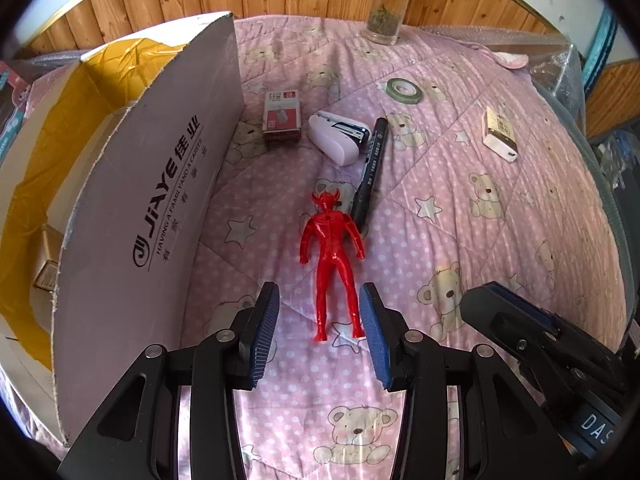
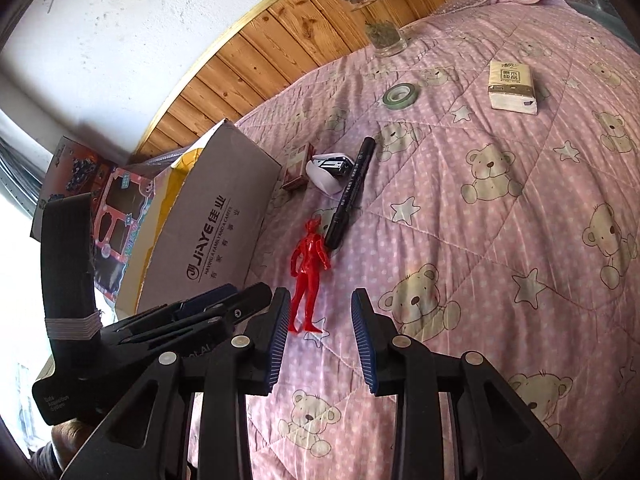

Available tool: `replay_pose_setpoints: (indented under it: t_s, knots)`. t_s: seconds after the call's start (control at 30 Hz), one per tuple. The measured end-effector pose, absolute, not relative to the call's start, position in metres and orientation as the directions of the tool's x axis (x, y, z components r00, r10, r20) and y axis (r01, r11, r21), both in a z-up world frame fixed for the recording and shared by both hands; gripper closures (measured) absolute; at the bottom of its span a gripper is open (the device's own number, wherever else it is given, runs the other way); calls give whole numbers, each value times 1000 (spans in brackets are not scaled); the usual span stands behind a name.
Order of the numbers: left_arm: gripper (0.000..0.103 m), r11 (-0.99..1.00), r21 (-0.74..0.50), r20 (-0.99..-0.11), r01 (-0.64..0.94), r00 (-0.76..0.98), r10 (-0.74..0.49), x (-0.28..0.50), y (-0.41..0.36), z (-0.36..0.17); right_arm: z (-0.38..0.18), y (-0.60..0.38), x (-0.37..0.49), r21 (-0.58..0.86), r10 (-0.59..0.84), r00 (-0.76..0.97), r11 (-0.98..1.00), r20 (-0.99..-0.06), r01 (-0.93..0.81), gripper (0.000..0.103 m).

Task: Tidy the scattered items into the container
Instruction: 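Grasp the red toy figure with the left tool while the right tool grasps the black marker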

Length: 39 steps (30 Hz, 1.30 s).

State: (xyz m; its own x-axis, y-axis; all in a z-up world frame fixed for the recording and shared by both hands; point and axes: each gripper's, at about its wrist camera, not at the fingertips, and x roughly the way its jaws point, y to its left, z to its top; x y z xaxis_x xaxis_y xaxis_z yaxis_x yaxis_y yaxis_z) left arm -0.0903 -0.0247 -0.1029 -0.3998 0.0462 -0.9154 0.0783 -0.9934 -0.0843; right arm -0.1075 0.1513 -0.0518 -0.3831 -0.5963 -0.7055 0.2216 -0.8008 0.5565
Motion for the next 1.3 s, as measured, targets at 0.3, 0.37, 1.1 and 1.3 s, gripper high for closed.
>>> replay_pose_setpoints:
  t_s: [0.3, 0.37, 1.1, 1.3]
  knots:
    - [59, -990, -122, -920, 77, -383, 84, -106, -22, -132, -66, 130, -164, 500, -548, -362, -837, -754, 224, 70]
    - [59, -988, -131, -920, 83, -381, 90, -109, -25, -137, -72, 127, -177, 496, -540, -352, -842, -764, 214, 70]
    - [68, -980, -185, -898, 77, -419, 137, -110, -43, -151, -95, 93, -221, 271, -389, -337, -898, -857, 348, 88]
    - [70, -977, -197, -895, 86, -423, 143, -94, -43, -142, -89, 133, -189, 322, -415, -309, -894, -856, 310, 89]
